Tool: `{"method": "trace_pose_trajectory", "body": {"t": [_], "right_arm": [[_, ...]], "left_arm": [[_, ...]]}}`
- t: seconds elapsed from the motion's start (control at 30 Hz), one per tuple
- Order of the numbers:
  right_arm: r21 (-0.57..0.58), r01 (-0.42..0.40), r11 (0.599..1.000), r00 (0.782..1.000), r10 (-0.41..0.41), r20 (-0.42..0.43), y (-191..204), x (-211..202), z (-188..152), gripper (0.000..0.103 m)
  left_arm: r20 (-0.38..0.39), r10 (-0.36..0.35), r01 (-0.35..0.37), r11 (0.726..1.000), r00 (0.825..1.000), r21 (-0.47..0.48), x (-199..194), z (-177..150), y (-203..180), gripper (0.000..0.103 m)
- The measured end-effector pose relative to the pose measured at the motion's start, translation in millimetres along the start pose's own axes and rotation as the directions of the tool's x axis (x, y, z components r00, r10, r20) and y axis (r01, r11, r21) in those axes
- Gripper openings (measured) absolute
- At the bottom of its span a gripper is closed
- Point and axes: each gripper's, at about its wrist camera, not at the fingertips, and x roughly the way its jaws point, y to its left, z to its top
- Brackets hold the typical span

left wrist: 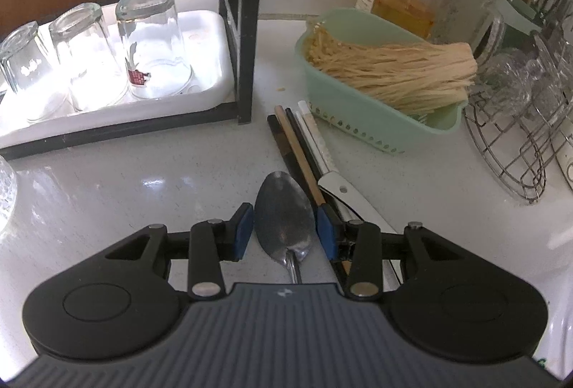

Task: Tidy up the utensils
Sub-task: 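Close the left tool on the silver spoon's handle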

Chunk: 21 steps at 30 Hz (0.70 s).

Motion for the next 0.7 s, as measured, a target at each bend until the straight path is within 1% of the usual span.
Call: {"method": "trace_pose_trajectory", "body": {"t": [0.1,0.17,0.43,0.7], "right_arm": [[0.003,0.005,1.000,1.000,-0.005,0.001,0.2,-0.2,-0.1,0.090],[0.007,0.009,1.000,1.000,-0.009,0.001,0.5,-0.1,-0.1,0.090],[0.010,0.017,1.000,1.000,-0.017,0.002,1.5,0.0,-0.8,0.090],[0.009,0.019,1.000,1.000,-0.019,-0.002,1.9,0.6,0.2,0.090]], "left_arm": [[-0.006,-0.002,0.002,1.000,1.000,-0.001,2.4,2.9,0.1,0.045],[-0.012,-0.008,0.008,1.000,1.000,0.008,3.5,5.5,0.0,0.042],[-0.042,-0.004,0.005,1.000,0.999,0.021,5.1,10.7,-1.8,0.041],[-0.050,-0.008,0.009,1.000,0.999,0.027,-8.5,10.7,-3.3,0.041]]}}
